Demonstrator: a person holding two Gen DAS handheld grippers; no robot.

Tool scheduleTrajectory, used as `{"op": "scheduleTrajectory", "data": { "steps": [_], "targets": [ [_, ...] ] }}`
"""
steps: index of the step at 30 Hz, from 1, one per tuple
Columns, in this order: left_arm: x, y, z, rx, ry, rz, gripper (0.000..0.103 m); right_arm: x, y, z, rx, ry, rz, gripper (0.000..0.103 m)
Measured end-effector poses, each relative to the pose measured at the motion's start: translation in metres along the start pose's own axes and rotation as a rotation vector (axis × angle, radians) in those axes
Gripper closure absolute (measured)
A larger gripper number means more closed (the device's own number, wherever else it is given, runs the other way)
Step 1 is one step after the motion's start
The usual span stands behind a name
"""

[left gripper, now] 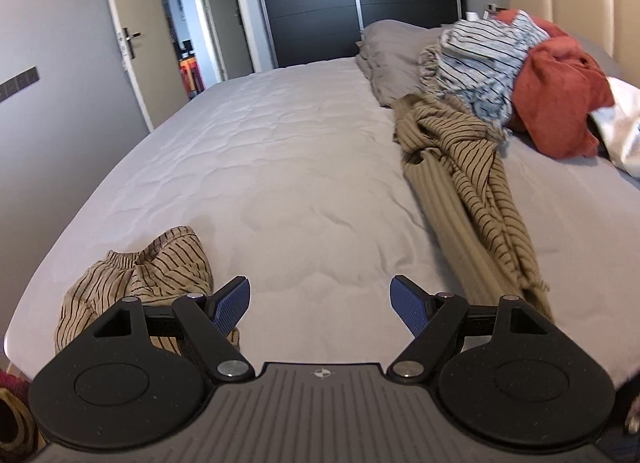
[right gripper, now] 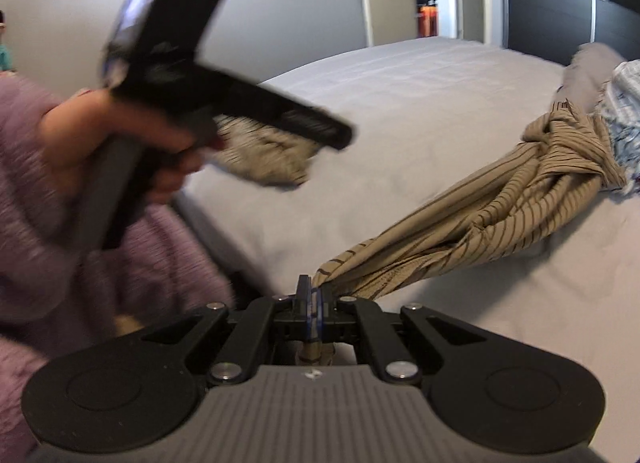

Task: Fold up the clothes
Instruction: 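Pull the striped tan shirt out of the pile toward the bed edge with the right tool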

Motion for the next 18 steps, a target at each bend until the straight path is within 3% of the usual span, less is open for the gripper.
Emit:
{"op": "scheduleTrajectory", "data": {
  "steps": [4,10,13,18],
  "targets": [
    [0.005,-0.008,-0.012,-0.001,0.02,-0.027,0.026,-0.008,-0.01,-0.013,-0.019,0.018,-0.001,0.098],
    [0.008,-0.007,-0.026,-0.002,-0.011,-0.075,0.026,0.009,-0.002,-0.016,0.007,0.013,-0.115,0.091],
    [0.011,0.001,-0.027,-0.017,-0.039,-0.1,0.026,0.012,-0.003,-0.014,0.031,0.002,-0.151,0.044],
    [0.017,0.015,-0.034,-0.031,-0.064,-0.113,0.026,0.034,0.004,-0.012,0.034,0.012,-0.235,0.044]
  ]
}}
Point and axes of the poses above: each gripper's, at about its wrist camera, not at the fingertips, and y roughly the way its jaws point, x to its right, z to its top, the point moved 2 cm from there along y, roughly the way its jaws point, and after that the axes turned 15 degrees about x, right-handed, at the moved point
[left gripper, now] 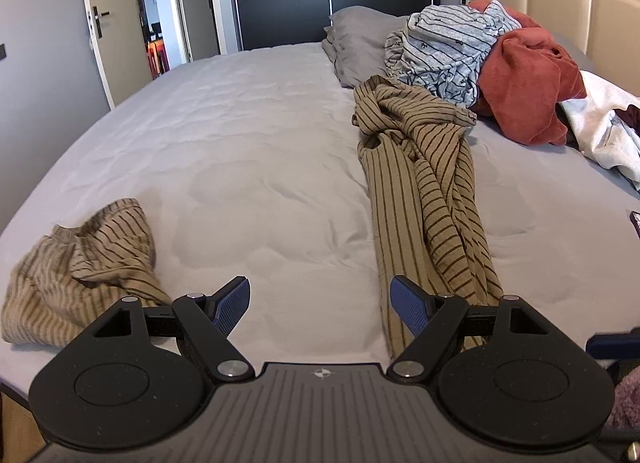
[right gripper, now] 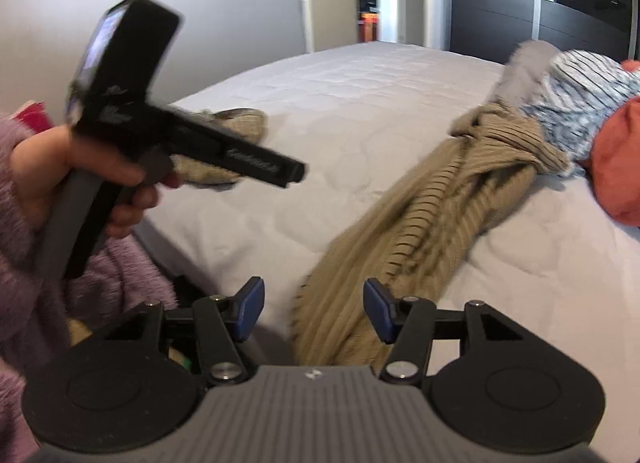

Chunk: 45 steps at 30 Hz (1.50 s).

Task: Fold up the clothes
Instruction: 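Pull the striped tan shirt out of the pile toward the bed edge with the right tool, then grasp the striped tan shirt with the left tool while the right tool holds it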

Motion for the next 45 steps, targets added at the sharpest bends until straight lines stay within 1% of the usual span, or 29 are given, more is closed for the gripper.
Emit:
{"op": "scheduleTrajectory", "data": {
  "steps": [5,8,10,13,17,19,20,21,22,23,24,25,26,27,29,30,31,32,35,37,40,43,45],
  "targets": [
    [0.008,0.027,-0.01,-0.002,-0.051,-0.019,0.026,0.034,0.03,-0.01,-0.01,0.044,-0.151,0.046],
    [0.016,0.045,-0.021,-0.035,-0.091,-0.053,0.026,0.058,0.052,-0.021,-0.019,0.093,-0.224,0.046],
    [0.022,0.055,-0.027,-0.055,-0.108,-0.072,0.026,0.071,0.066,-0.027,-0.034,0.127,-0.255,0.046],
    [0.029,0.069,-0.035,-0.08,-0.117,-0.074,0.026,0.087,0.086,-0.034,-0.056,0.171,-0.293,0.046],
    [0.03,0.085,-0.043,-0.124,-0.164,-0.07,0.028,0.098,0.106,-0.042,-0.089,0.212,-0.296,0.046],
    [0.029,0.092,-0.047,-0.144,-0.215,-0.085,0.038,0.099,0.115,-0.046,-0.106,0.217,-0.299,0.046],
    [0.028,0.095,-0.049,-0.154,-0.241,-0.092,0.041,0.1,0.119,-0.048,-0.111,0.224,-0.298,0.049],
    [0.028,0.097,-0.05,-0.163,-0.26,-0.098,0.049,0.099,0.12,-0.048,-0.106,0.229,-0.296,0.053],
    [0.028,0.098,-0.051,-0.164,-0.264,-0.094,0.055,0.099,0.122,-0.047,-0.103,0.232,-0.285,0.066],
    [0.028,0.099,-0.052,-0.166,-0.268,-0.092,0.065,0.098,0.124,-0.046,-0.101,0.235,-0.275,0.085],
    [0.027,0.099,-0.051,-0.166,-0.273,-0.099,0.074,0.098,0.124,-0.044,-0.099,0.235,-0.271,0.092],
    [0.027,0.098,-0.05,-0.166,-0.278,-0.106,0.087,0.097,0.124,-0.043,-0.097,0.235,-0.266,0.096],
    [0.027,0.098,-0.048,-0.166,-0.284,-0.114,0.096,0.096,0.123,-0.041,-0.094,0.235,-0.264,0.1],
    [0.026,0.097,-0.046,-0.164,-0.288,-0.12,0.099,0.096,0.121,-0.038,-0.085,0.233,-0.269,0.1],
    [0.024,0.087,-0.035,-0.109,-0.271,-0.096,0.103,0.096,0.112,-0.03,-0.059,0.236,-0.281,0.101],
    [0.024,0.081,-0.029,-0.079,-0.261,-0.084,0.103,0.095,0.107,-0.025,-0.046,0.236,-0.287,0.101],
    [0.023,0.071,-0.021,-0.027,-0.244,-0.079,0.103,0.095,0.102,-0.019,-0.034,0.234,-0.289,0.101],
    [0.021,0.061,-0.013,0.01,-0.234,-0.078,0.103,0.094,0.097,-0.015,-0.025,0.231,-0.286,0.101],
    [0.018,0.034,0.005,0.076,-0.224,-0.089,0.103,0.086,0.079,-0.001,0.004,0.234,-0.253,0.101],
    [0.017,0.014,0.012,0.084,-0.207,-0.107,0.103,0.076,0.065,0.006,0.025,0.219,-0.223,0.101],
    [0.015,-0.023,0.021,0.095,-0.194,-0.168,0.103,0.062,0.037,0.016,0.059,0.18,-0.186,0.101],
    [0.01,-0.064,0.034,0.152,-0.156,-0.196,0.103,0.049,0.011,0.02,0.067,0.2,-0.112,0.101],
    [0.005,-0.082,0.04,0.168,-0.156,-0.21,0.103,0.037,-0.003,0.02,0.059,0.213,-0.055,0.101]
  ]
}}
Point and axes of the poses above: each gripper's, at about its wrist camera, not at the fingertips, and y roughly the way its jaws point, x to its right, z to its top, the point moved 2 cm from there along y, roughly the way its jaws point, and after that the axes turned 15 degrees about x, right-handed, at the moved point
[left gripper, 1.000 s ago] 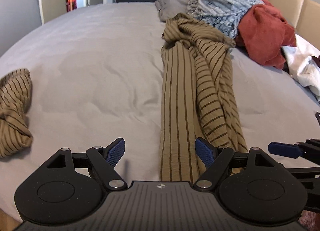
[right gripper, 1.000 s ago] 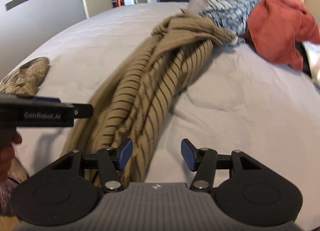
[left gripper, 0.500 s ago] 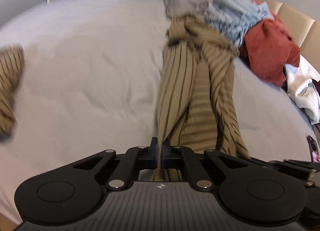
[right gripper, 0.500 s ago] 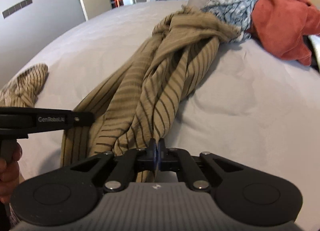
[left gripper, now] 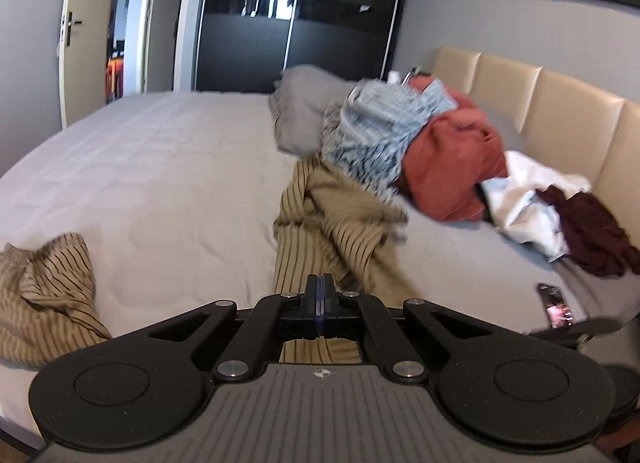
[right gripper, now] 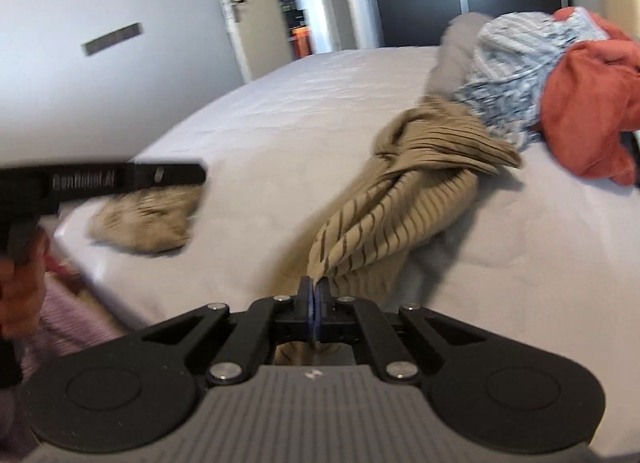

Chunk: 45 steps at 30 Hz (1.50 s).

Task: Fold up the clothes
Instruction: 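Grasp the striped tan shirt with the left tool while the right tool holds it, then lift and spread the striped tan shirt across the bed with both tools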

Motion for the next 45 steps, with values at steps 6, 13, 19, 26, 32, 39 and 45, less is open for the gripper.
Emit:
{"op": "scheduleTrajectory", "data": {
  "steps": [6,13,19,26,32,39,45],
  "targets": [
    [-0.005,-0.017,0.002,-0.08,0.068,0.016,0.103,-0.041,-0.025,-0.014,-0.09,-0.068,0.161,0.101],
    [-0.01,0.001,0.0,-0.171,0.106,0.008,0.097,-0.051,-0.038,-0.028,-0.2,-0.152,0.201,0.096],
    [-0.011,0.035,0.012,-0.222,0.134,-0.038,0.066,-0.023,-0.032,0.001,-0.204,-0.176,0.133,0.095],
    [-0.019,0.106,0.009,-0.269,0.169,-0.065,0.056,0.02,0.012,0.042,-0.19,-0.292,0.057,0.049],
    [-0.024,0.179,-0.024,-0.278,0.215,-0.079,0.056,0.067,0.092,0.067,-0.17,-0.234,-0.028,0.044],
    [-0.02,0.228,-0.063,-0.355,0.21,-0.079,0.056,0.13,0.174,0.078,-0.152,-0.091,-0.143,0.028],
    [-0.02,0.247,-0.072,-0.407,0.109,-0.092,0.064,0.147,0.213,0.068,-0.213,0.096,-0.131,0.041]
  ]
}}
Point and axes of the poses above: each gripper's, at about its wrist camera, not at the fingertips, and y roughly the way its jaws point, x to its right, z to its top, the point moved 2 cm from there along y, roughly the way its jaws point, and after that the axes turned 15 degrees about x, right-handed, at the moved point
